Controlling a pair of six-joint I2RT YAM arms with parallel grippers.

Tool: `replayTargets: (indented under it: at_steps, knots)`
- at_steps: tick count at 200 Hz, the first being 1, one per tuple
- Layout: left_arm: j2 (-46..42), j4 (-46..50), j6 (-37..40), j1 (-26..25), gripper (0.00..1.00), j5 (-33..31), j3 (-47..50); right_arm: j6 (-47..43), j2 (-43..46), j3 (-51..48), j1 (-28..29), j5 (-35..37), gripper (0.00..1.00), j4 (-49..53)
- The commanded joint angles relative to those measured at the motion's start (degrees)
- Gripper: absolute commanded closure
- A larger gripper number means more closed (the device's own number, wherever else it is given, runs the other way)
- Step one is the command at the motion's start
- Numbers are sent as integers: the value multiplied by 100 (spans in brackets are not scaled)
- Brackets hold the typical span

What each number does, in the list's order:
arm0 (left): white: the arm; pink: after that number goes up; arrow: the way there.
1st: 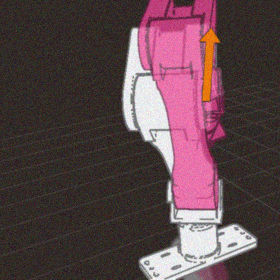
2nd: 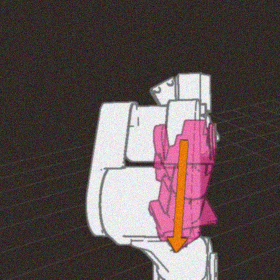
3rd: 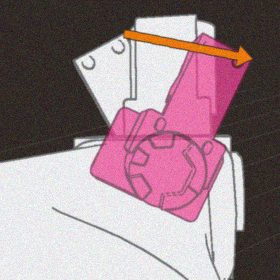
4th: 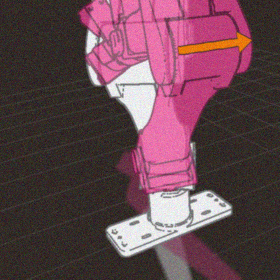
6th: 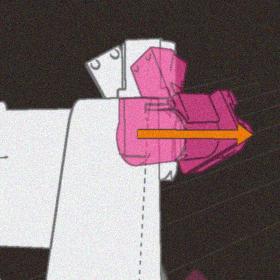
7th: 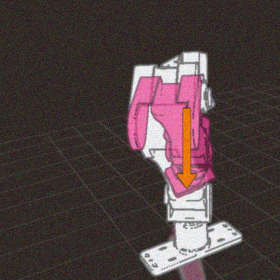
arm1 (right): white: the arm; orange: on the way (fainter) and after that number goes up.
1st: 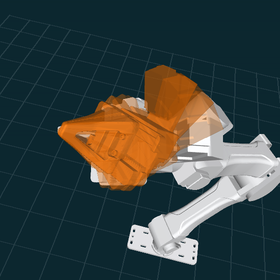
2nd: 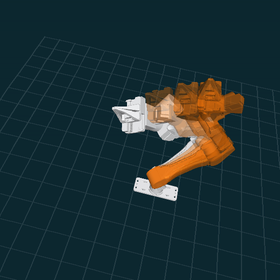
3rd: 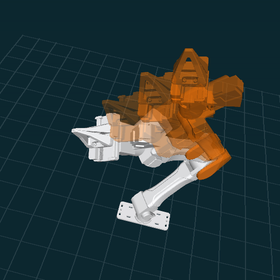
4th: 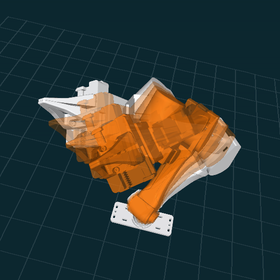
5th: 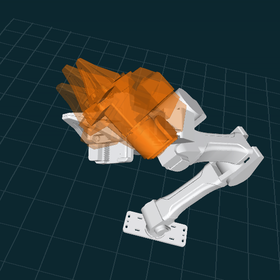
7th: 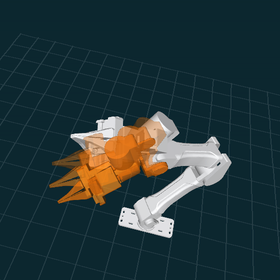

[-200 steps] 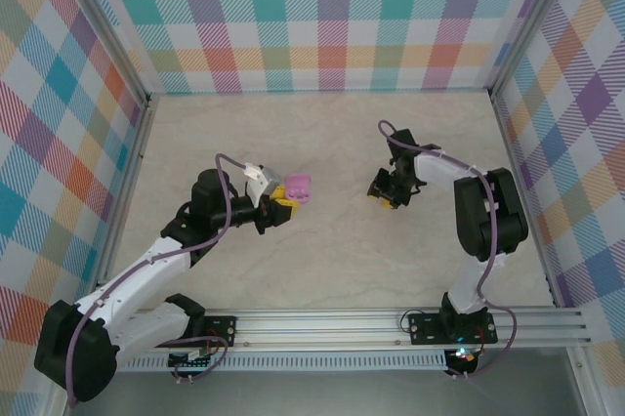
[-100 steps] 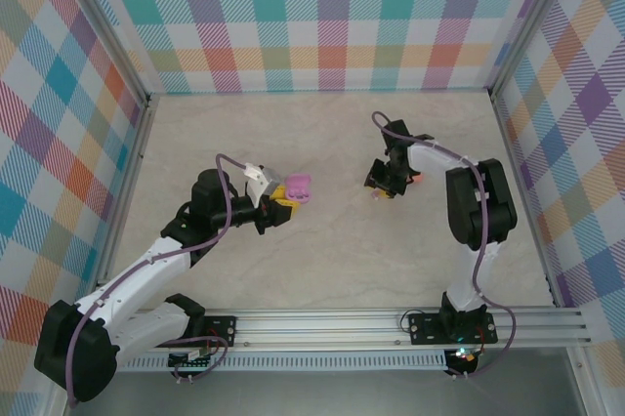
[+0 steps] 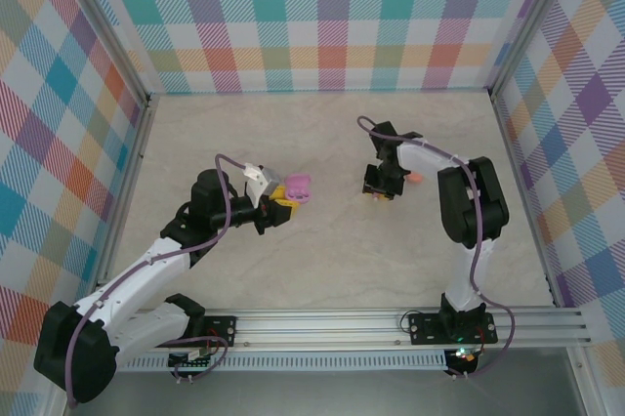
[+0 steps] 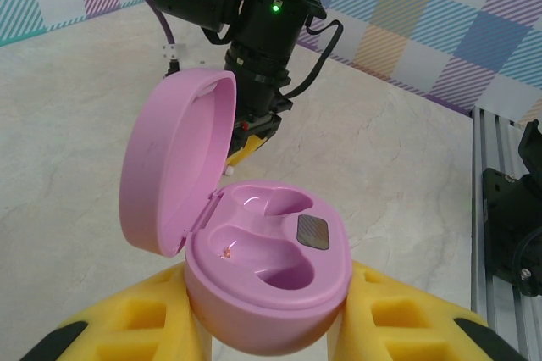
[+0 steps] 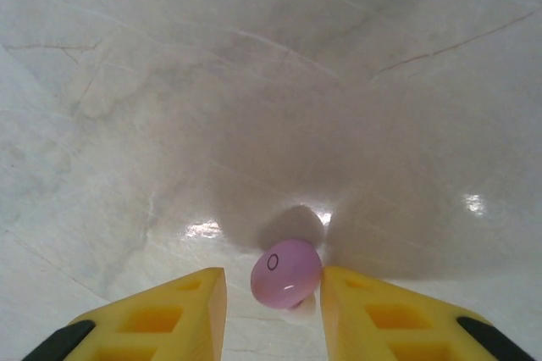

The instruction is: Insert the wireless bluetooth earbuds into the charging case

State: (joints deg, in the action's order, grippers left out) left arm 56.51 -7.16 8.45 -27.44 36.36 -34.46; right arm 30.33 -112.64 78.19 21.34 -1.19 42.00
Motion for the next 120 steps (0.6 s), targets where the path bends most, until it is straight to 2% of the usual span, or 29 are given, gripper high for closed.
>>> replayTargets:
  at_steps: [1,100,120]
  knots:
    - [-87,29,87,55,82,47,-131,-263,-165,259,69,338,66,340]
    - [-191,70,87,55,82,12,-61,-501,-561,567,160,487,70,720]
    - [-172,44,87,55,82,19,-61,-543,-565,568,160,528,75,739]
